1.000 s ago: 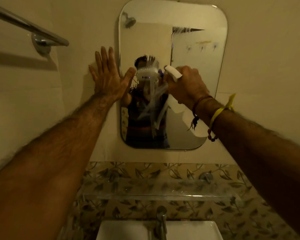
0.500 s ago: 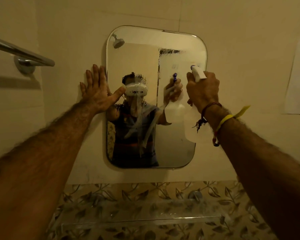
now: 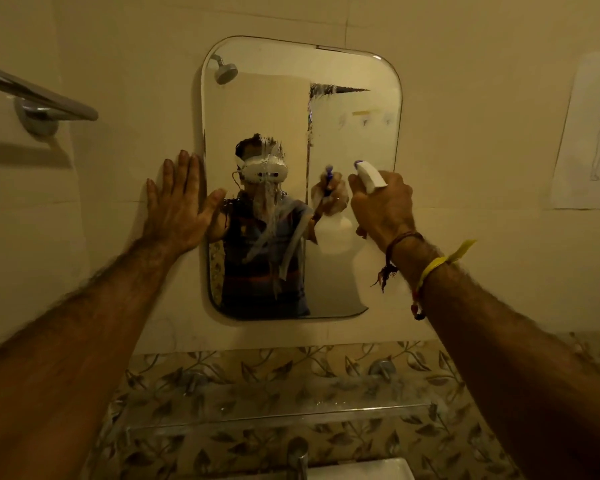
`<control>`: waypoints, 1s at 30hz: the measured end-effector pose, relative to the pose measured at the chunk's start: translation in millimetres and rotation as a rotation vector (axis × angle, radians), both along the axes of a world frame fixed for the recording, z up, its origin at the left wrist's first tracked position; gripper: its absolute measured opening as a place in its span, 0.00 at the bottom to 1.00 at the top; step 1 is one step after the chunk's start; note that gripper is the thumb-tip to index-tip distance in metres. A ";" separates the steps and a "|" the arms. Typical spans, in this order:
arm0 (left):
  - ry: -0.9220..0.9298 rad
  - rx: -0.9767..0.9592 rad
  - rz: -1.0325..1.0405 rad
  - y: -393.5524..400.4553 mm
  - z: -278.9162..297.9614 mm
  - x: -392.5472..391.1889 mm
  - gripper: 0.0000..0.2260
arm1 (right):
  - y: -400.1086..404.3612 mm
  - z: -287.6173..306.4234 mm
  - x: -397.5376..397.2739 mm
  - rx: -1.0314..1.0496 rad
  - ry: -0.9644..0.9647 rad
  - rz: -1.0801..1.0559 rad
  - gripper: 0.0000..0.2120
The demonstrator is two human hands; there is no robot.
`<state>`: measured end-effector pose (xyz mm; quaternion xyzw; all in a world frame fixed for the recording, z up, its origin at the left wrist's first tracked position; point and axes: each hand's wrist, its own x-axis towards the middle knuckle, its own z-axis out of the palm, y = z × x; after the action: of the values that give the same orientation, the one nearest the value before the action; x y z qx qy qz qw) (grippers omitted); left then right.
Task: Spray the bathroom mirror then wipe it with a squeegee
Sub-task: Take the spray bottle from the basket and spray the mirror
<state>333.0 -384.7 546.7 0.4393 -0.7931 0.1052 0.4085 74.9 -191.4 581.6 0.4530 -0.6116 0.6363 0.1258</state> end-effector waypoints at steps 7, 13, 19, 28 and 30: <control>0.021 -0.079 -0.013 -10.6 -19.5 6.9 0.32 | -26.5 -15.8 47.6 0.071 0.120 0.109 0.07; 0.046 -0.187 -0.016 -26.9 -29.7 8.8 0.29 | -44.8 -43.2 82.9 0.135 0.267 0.157 0.08; 0.077 -0.386 -0.030 -48.3 -51.3 12.7 0.30 | -63.6 -76.8 93.9 0.209 0.410 0.206 0.11; 0.093 -0.603 0.130 -75.0 -67.1 5.2 0.31 | -92.9 -132.1 100.9 0.462 0.456 0.133 0.07; 0.096 -0.609 0.137 -74.4 -66.4 3.9 0.31 | -94.5 -141.2 99.4 0.472 0.440 0.124 0.07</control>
<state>336.9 -459.0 480.3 0.3537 -0.6737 0.3443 0.5500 174.3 -285.9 440.4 0.6328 -0.6714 0.3704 0.1075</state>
